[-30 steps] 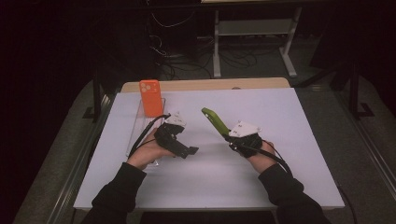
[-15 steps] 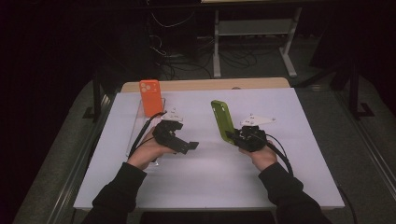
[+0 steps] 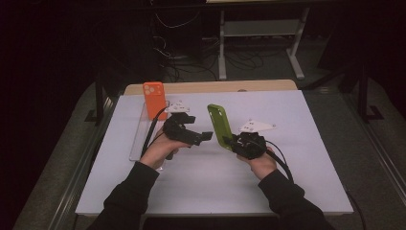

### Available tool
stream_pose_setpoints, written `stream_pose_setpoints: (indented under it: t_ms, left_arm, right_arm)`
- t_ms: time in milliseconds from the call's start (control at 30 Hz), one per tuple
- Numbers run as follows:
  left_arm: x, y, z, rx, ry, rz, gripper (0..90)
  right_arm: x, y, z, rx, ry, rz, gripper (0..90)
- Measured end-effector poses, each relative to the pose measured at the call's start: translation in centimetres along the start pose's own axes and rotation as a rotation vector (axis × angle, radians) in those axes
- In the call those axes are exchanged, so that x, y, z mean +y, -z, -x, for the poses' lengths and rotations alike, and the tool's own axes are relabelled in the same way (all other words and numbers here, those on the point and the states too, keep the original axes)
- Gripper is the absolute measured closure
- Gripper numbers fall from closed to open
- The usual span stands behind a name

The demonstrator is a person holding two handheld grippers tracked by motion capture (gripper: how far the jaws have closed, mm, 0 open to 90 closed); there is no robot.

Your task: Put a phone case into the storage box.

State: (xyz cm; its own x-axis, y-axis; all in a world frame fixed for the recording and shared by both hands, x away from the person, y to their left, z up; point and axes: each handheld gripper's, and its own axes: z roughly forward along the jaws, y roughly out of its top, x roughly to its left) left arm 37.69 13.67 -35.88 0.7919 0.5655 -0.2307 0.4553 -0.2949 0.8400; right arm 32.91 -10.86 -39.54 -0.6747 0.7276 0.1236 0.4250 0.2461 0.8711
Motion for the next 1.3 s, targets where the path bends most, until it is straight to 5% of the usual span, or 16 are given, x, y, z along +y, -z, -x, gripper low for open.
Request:
stream_pose_setpoints:
  t_ms: [433, 700, 1067, 1300]
  left_arm:
    - [0.7, -1.7, 0.6, -0.036, -0.007, 0.050, 0.0]
    - [1.0, -2.5, 0.7, -0.025, 0.025, 0.079, 0.0]
    - [1.2, -3.1, 1.0, -0.009, 0.019, 0.109, 0.1]
    - [1.1, -3.1, 0.9, 0.018, 0.037, 0.130, 9.1]
  right_arm:
    - [0.1, -0.5, -1.4, 0.032, 0.030, 0.009, 75.6]
    - [0.1, -0.6, -1.5, 0.032, 0.025, 0.014, 75.7]
    - [0.0, -0.7, -1.5, 0.030, 0.026, 0.000, 75.6]
    - [0.0, -0.8, -1.5, 0.026, 0.028, -0.011, 75.6]
